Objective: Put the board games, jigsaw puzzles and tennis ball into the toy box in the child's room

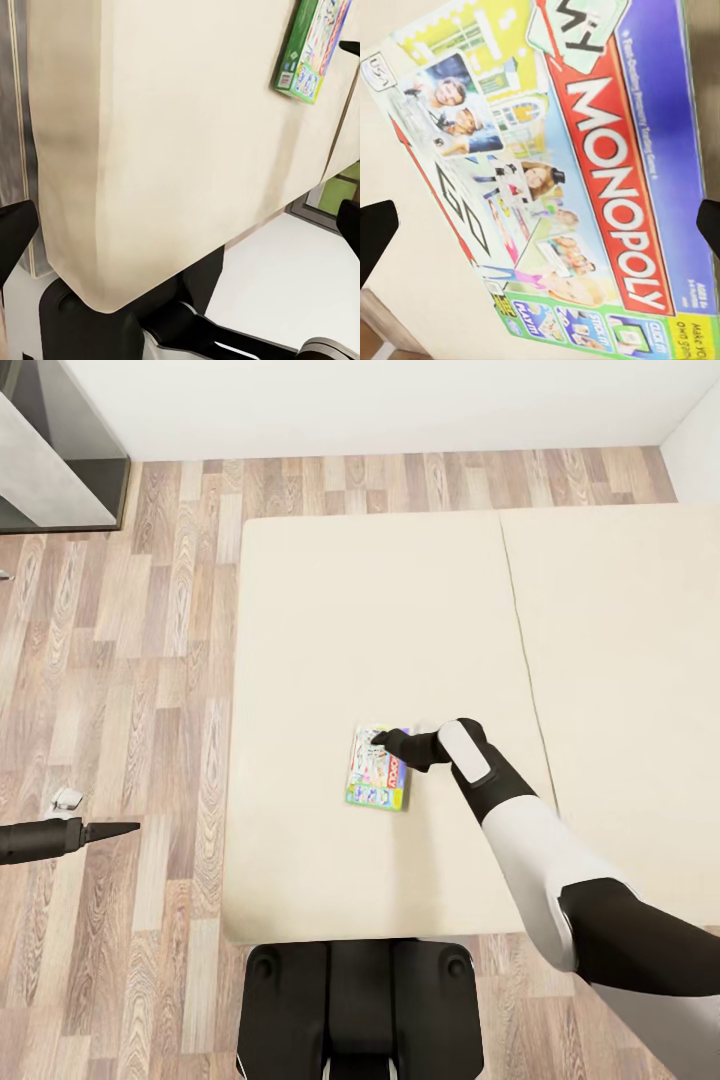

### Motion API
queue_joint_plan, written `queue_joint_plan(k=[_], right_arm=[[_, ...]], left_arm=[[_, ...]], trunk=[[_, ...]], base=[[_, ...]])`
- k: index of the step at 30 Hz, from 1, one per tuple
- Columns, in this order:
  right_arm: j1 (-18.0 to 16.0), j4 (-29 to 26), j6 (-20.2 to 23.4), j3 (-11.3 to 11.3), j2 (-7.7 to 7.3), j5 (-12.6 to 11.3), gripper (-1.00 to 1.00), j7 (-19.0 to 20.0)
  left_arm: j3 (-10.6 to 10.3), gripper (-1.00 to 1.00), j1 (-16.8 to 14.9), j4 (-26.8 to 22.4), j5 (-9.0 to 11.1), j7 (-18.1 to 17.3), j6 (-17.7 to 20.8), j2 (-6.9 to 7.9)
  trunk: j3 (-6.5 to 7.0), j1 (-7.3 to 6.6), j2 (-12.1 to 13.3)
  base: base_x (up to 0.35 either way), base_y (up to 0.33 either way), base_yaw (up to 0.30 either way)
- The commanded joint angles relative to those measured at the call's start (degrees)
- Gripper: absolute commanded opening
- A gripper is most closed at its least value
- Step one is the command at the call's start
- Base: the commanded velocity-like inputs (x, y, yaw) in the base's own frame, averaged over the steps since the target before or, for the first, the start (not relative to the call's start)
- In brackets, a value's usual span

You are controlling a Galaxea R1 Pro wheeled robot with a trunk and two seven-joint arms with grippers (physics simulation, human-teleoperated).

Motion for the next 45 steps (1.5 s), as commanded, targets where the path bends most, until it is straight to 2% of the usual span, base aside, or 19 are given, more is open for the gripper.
queue_joint_plan(k=[1,6,18,33,36,45], right_arm=[[0.0,-0.1,0.0,0.2,0.07,-0.6,1.00,-0.6],[0.0,0.0,0.0,0.2,0.24,-0.7,1.00,-0.5],[0.0,0.0,0.0,0.3,2.14,-0.5,1.00,-0.5],[-1.1,0.0,0.3,0.3,2.08,-0.4,1.00,-1.2],[-1.4,0.0,0.3,0.3,2.04,-0.4,1.00,-2.3],[-1.6,-0.1,0.6,0.3,1.97,-0.4,1.00,-9.3]], left_arm=[[0.2,1.00,0.0,0.0,-0.6,-0.5,0.6,-0.04],[0.2,1.00,0.0,0.0,-0.6,-0.5,0.6,-0.04],[0.3,1.00,0.0,0.0,-0.6,-0.5,0.6,-0.04],[0.2,1.00,0.0,0.0,-0.6,-0.5,0.6,-0.04],[0.2,1.00,0.0,0.0,-0.6,-0.5,0.6,-0.04],[0.2,1.00,0.0,0.0,-0.6,-0.5,0.6,-0.04]], trunk=[[-0.06,0.03,-0.1],[-0.06,0.03,-0.1],[-0.06,0.03,-0.1],[-0.06,0.03,-0.1],[-0.06,0.03,-0.1],[-0.06,0.03,-0.1]], base=[[0.000,0.000,0.000],[0.000,0.000,0.000],[0.000,0.000,0.000],[0.000,0.000,0.000],[0.000,0.000,0.000],[0.000,0.000,0.000]])
